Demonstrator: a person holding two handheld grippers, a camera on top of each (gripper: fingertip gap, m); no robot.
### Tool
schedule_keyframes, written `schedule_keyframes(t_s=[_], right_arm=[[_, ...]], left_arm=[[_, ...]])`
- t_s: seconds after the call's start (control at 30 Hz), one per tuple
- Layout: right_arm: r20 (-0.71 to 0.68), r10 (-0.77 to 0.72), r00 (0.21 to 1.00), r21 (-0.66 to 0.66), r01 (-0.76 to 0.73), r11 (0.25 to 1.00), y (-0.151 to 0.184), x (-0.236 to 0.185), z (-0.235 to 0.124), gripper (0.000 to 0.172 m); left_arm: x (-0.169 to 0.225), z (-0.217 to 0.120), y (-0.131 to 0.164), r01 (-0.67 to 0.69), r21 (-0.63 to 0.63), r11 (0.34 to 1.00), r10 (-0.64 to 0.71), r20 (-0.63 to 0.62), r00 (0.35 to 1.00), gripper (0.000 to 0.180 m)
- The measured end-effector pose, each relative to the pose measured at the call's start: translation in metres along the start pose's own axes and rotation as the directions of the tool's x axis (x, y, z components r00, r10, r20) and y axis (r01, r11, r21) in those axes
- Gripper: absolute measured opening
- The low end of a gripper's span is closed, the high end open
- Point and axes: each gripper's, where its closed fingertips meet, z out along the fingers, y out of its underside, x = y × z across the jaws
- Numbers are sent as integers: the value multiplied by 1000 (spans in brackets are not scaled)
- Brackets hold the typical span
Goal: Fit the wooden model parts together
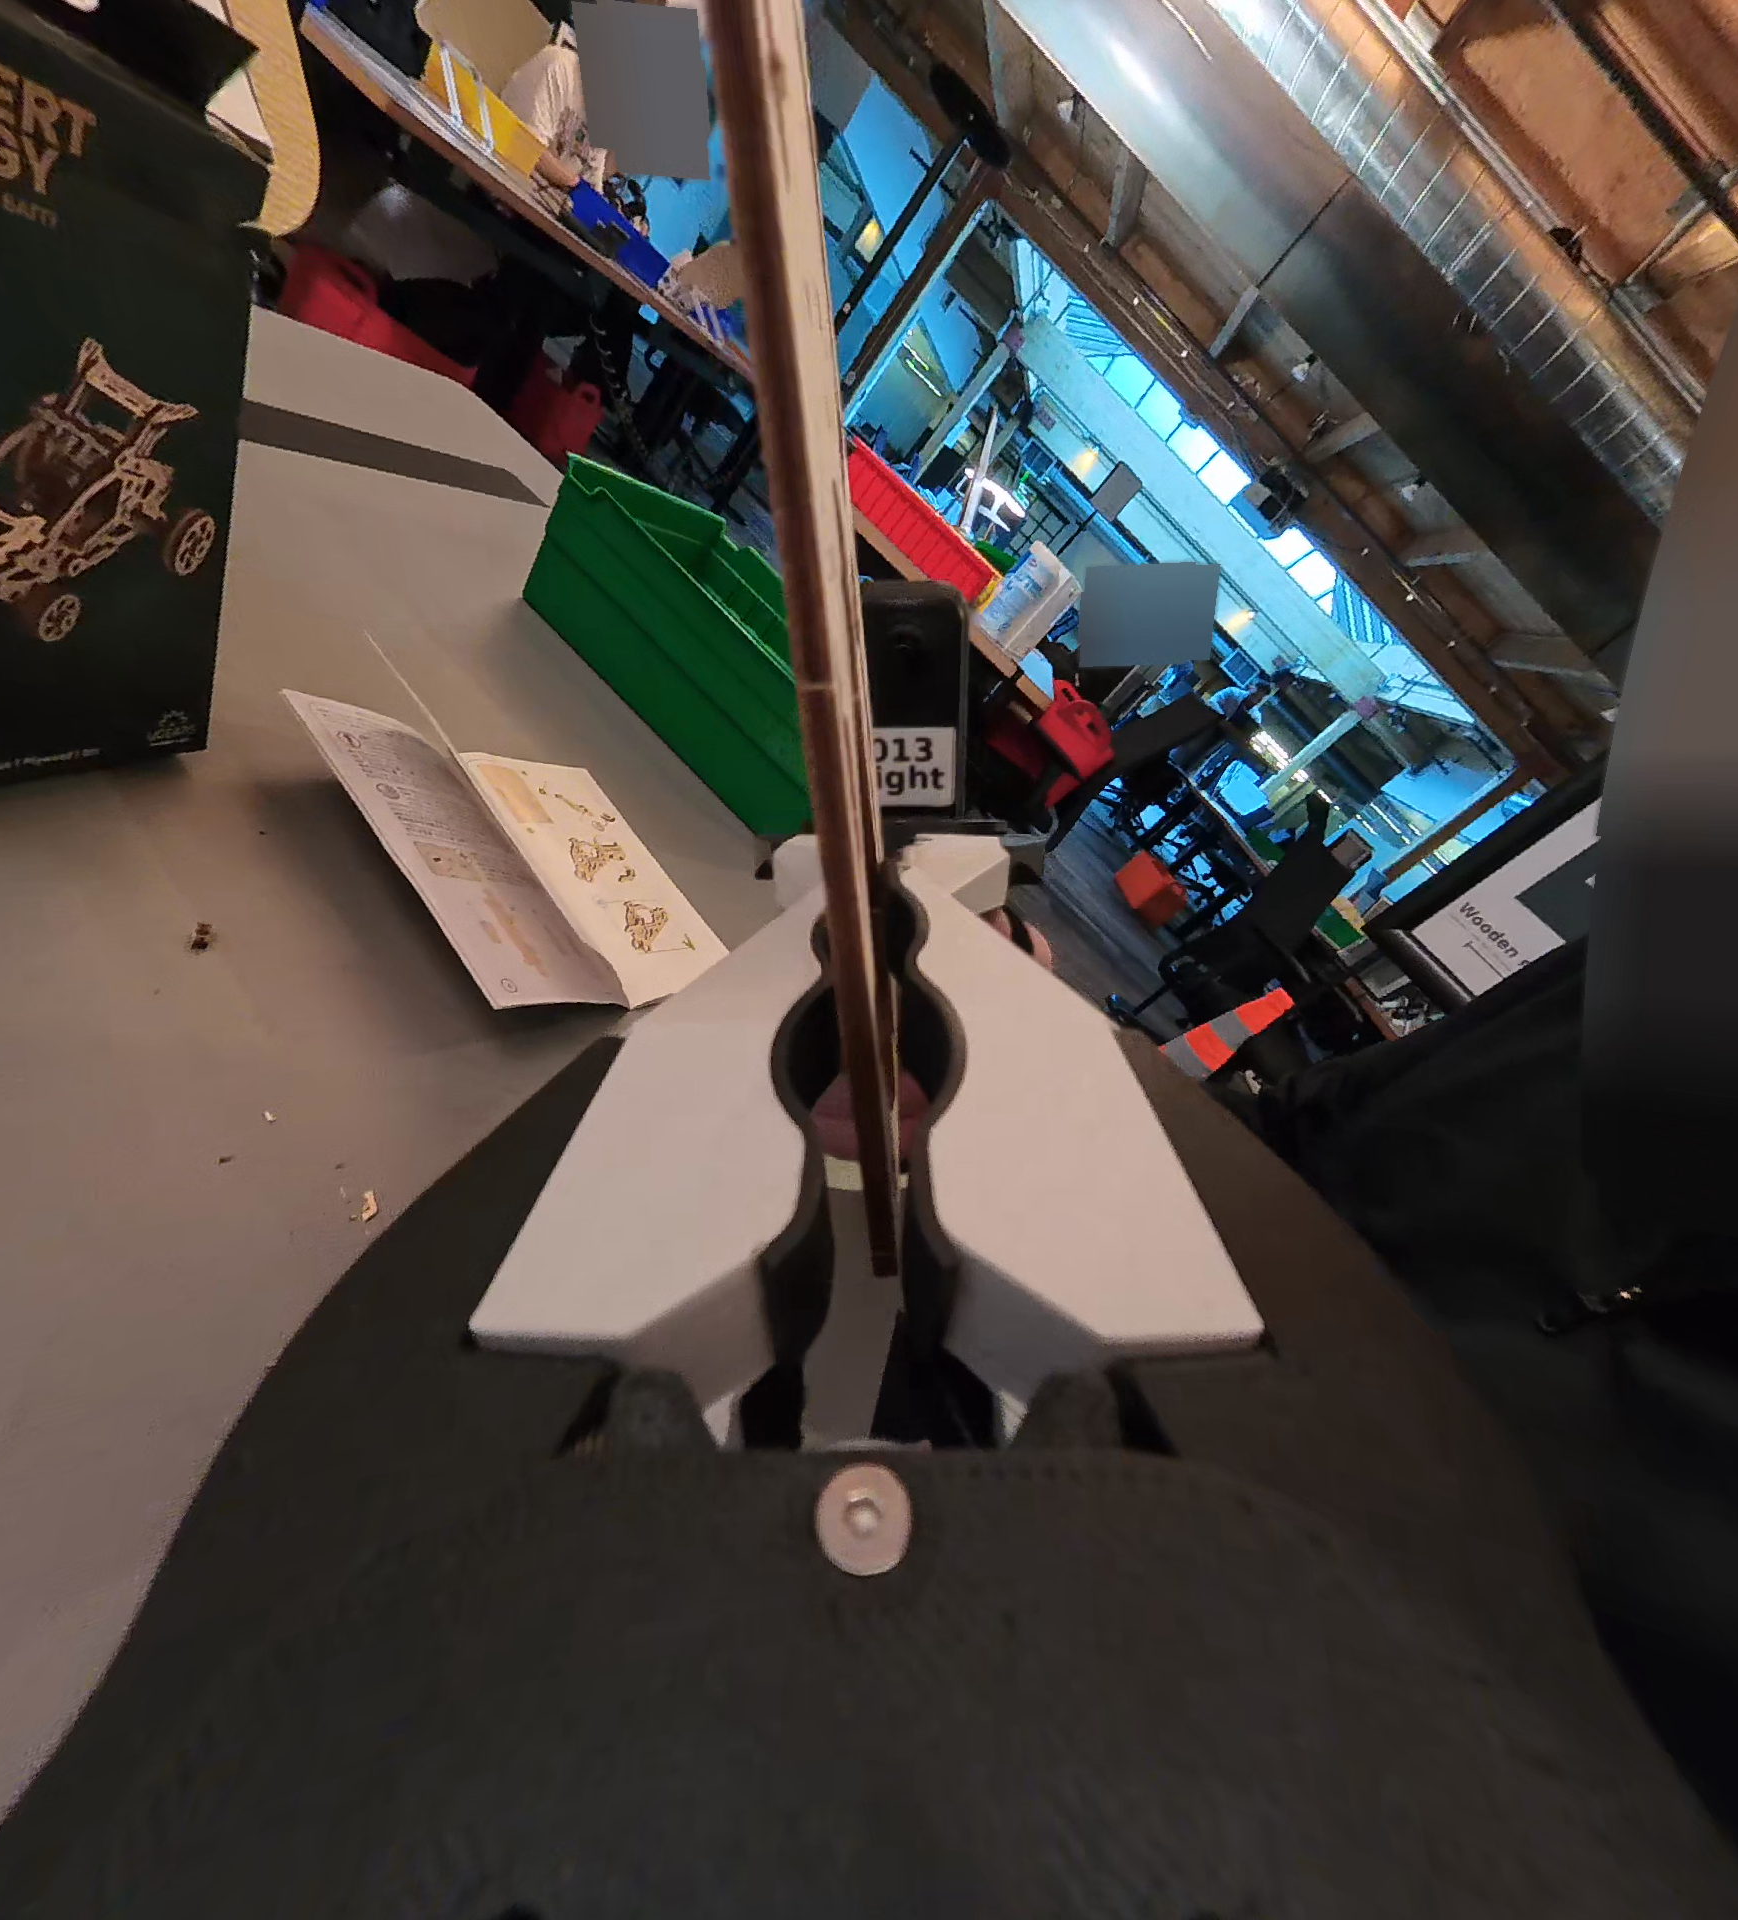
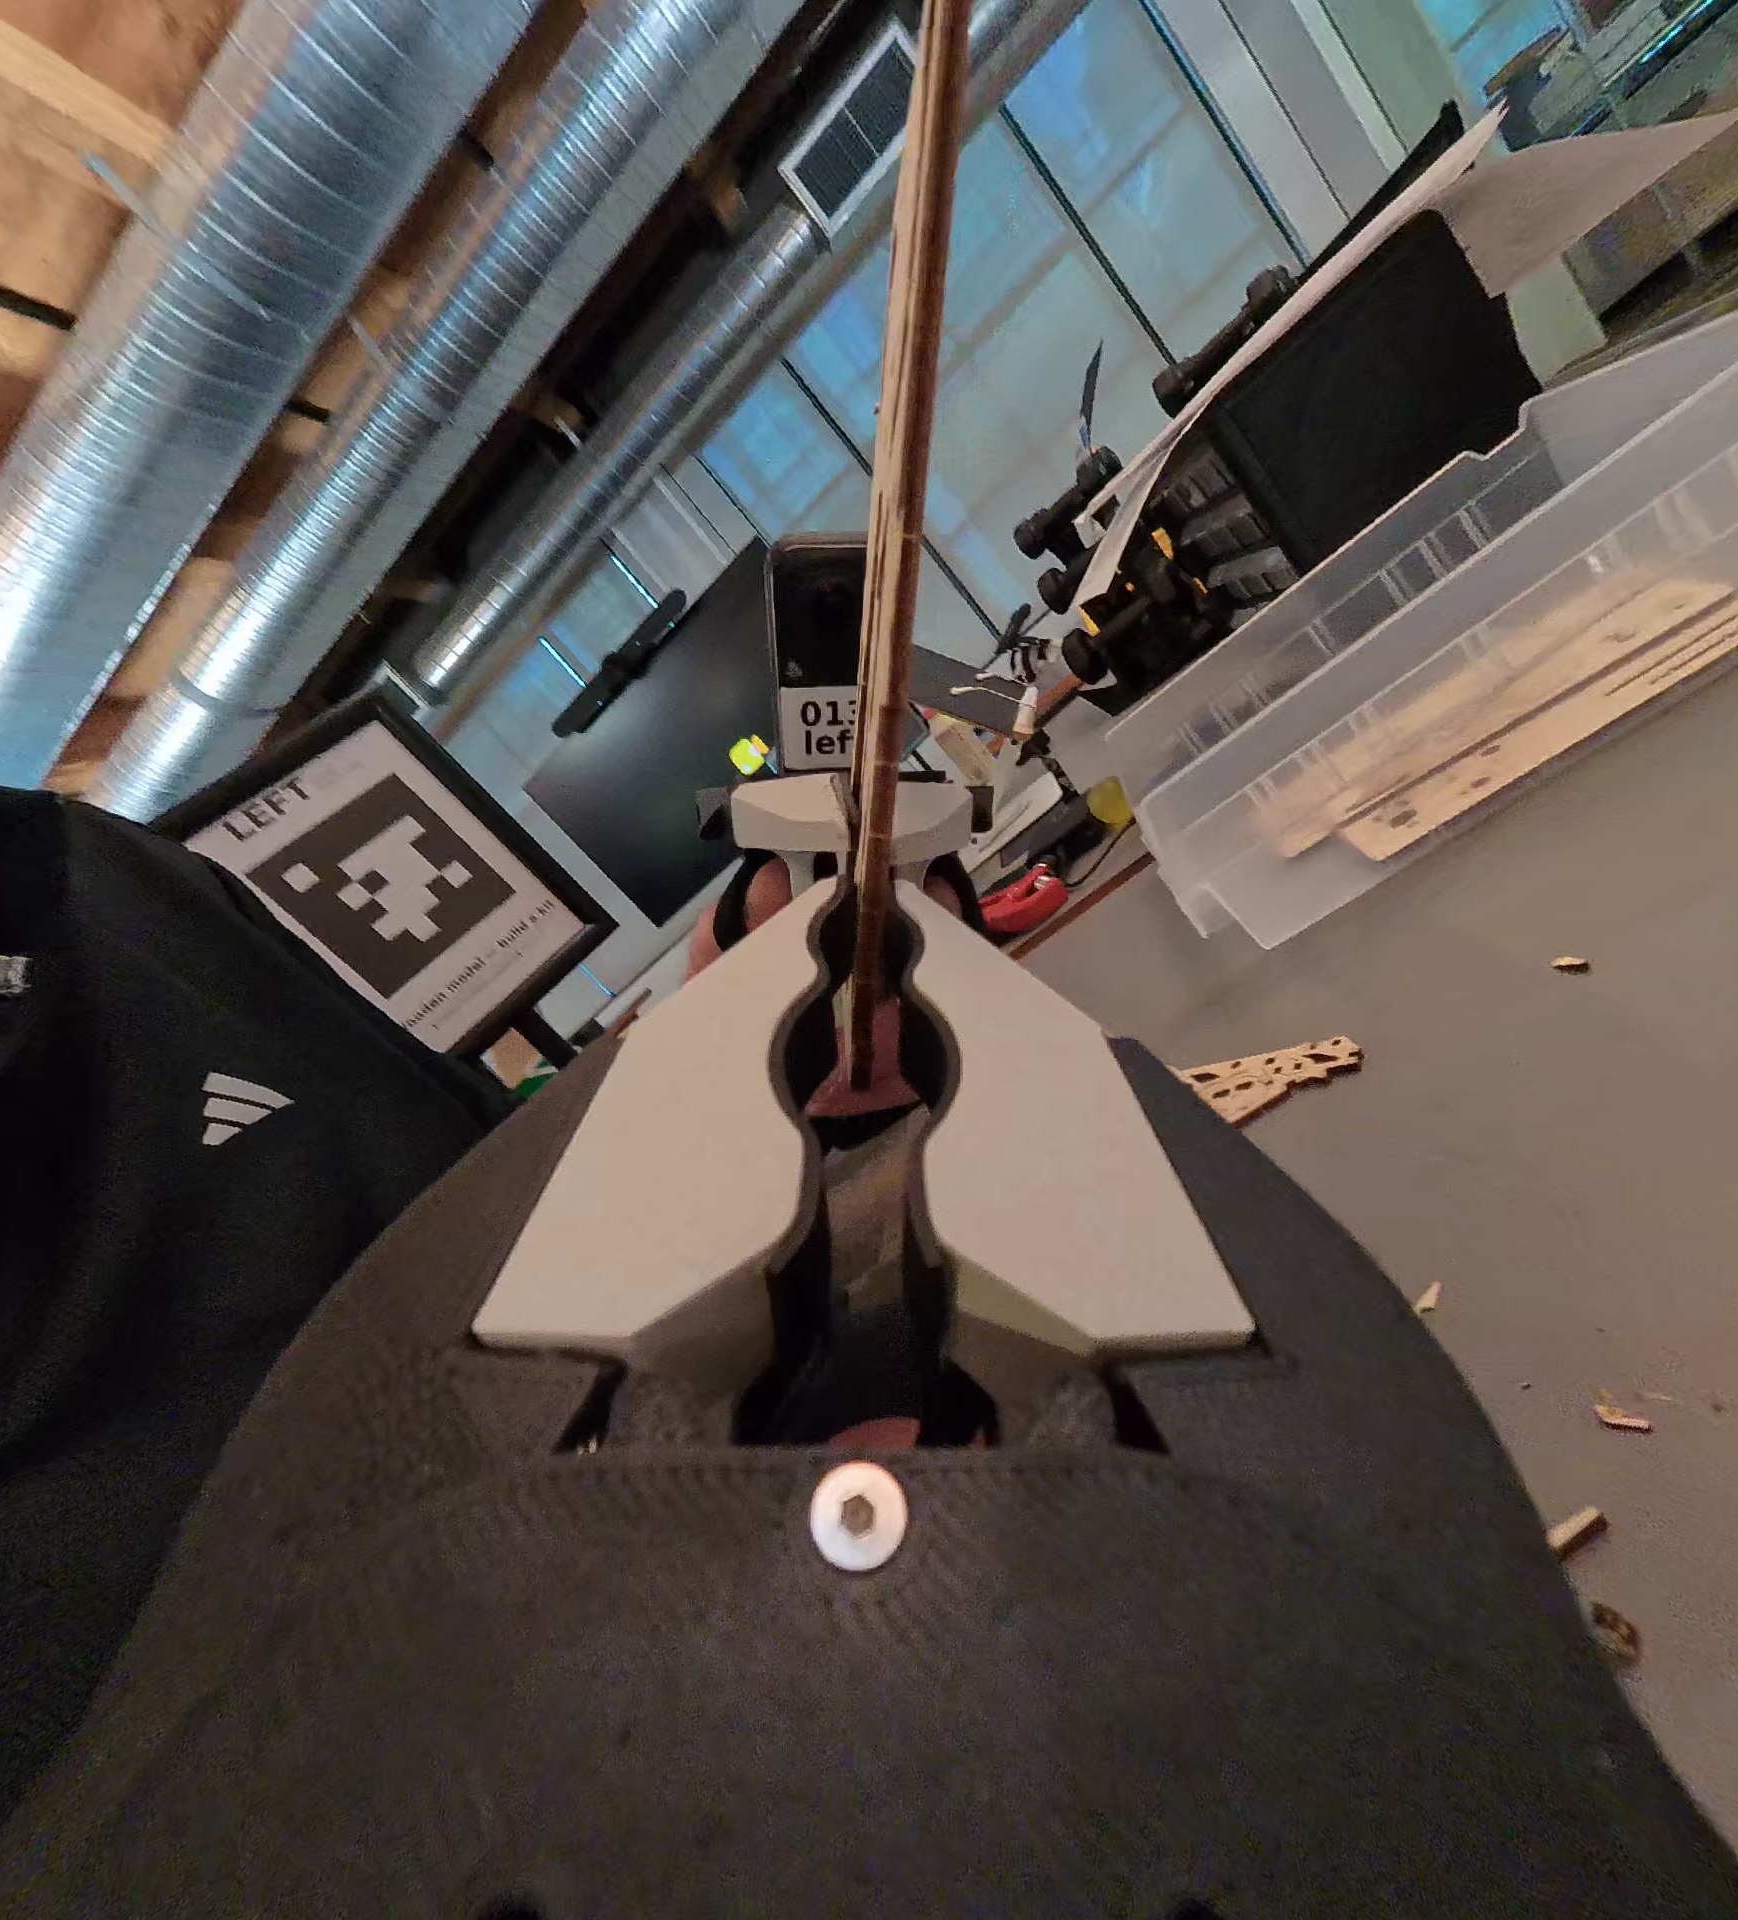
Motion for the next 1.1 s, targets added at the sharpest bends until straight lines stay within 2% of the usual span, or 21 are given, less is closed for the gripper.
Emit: schedule_keyframes(t_s=[0.2, 0.57, 0.77, 0.9, 1.1], right_arm=[[-11, 3, 1000, 47, -3, 999, -1, 3, -3, 1], [-127, -49, 991, 44, 55, 998, 0, 19, -8, 6], [-188, -90, 978, 42, 100, 994, 0, 25, -10, 9], [-147, -110, 983, 46, 118, 992, -3, 18, -11, 9], [-56, -29, 998, 108, 35, 994, -6, 13, -15, 5]], left_arm=[[-3, 2, 1, 7, 29, 1000, -7, 26, 1000, 1], [-15, 7, 3, -108, 29, 994, 100, 212, 972, 1], [-19, 7, 3, -127, 54, 990, 109, 262, 959, 1], [-13, 9, 1, -108, 63, 992, 92, 218, 972, 1], [-9, 12, 0, -77, 91, 993, 60, 180, 982, 1]])
